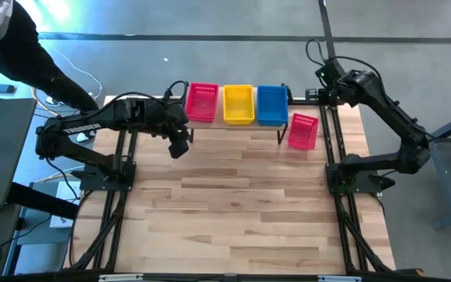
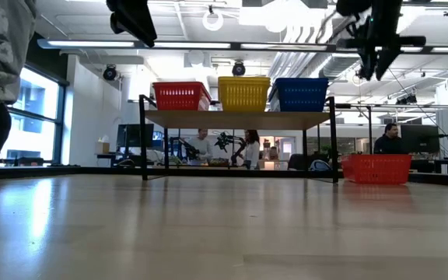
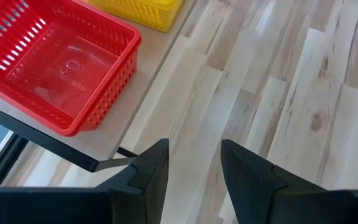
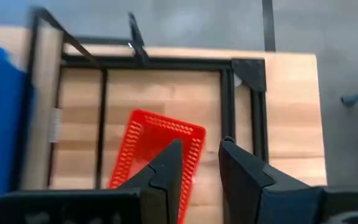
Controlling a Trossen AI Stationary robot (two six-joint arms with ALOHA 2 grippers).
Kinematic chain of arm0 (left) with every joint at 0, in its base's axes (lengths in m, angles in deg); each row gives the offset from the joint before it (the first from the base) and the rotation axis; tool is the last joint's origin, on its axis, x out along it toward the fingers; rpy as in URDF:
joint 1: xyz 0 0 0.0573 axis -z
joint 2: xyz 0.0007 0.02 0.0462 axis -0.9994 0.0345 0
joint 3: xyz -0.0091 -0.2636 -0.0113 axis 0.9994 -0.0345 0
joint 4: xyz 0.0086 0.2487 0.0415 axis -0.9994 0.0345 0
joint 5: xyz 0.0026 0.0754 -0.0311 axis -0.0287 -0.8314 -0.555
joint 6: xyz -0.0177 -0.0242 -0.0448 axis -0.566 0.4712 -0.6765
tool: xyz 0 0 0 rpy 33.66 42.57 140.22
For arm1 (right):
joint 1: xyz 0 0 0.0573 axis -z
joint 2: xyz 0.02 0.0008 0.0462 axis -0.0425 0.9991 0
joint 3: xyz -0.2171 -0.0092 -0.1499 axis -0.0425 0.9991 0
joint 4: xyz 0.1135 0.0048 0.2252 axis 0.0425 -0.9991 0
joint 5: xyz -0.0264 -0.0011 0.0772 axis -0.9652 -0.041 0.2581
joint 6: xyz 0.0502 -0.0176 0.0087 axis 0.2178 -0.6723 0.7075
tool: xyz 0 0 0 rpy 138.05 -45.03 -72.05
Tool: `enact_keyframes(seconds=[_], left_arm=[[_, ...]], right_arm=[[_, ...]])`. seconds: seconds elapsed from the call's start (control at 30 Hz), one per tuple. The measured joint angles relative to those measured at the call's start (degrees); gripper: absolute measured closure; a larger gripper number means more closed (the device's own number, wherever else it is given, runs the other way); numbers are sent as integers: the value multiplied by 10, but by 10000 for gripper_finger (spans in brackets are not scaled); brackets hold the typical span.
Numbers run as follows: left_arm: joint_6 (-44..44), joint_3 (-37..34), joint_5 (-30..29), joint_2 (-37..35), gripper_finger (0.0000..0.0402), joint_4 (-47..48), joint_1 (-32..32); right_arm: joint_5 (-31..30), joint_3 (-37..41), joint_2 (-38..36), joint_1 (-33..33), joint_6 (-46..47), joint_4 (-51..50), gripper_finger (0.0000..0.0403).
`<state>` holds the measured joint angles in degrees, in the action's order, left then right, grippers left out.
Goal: Stack baskets on shelf by color
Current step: Stack the red basket on top of the red basket on the shelf
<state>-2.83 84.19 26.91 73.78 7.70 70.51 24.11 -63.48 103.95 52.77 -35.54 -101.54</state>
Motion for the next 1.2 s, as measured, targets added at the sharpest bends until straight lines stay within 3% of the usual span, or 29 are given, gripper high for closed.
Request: enact_keyframes(seconds=[0.17,0.53,0.7,1.2], left_arm=[[0,0,-1,0,266,0,0],[0,0,-10,0,266,0,0],[0,0,-10,0,266,0,-1],[-5,0,-10,0,266,0,-1]], right_arm=[[33,30,5,52,-14,11,311],[109,84,5,101,-8,26,311],[163,137,5,99,7,27,311],[191,300,5,64,71,108,311]])
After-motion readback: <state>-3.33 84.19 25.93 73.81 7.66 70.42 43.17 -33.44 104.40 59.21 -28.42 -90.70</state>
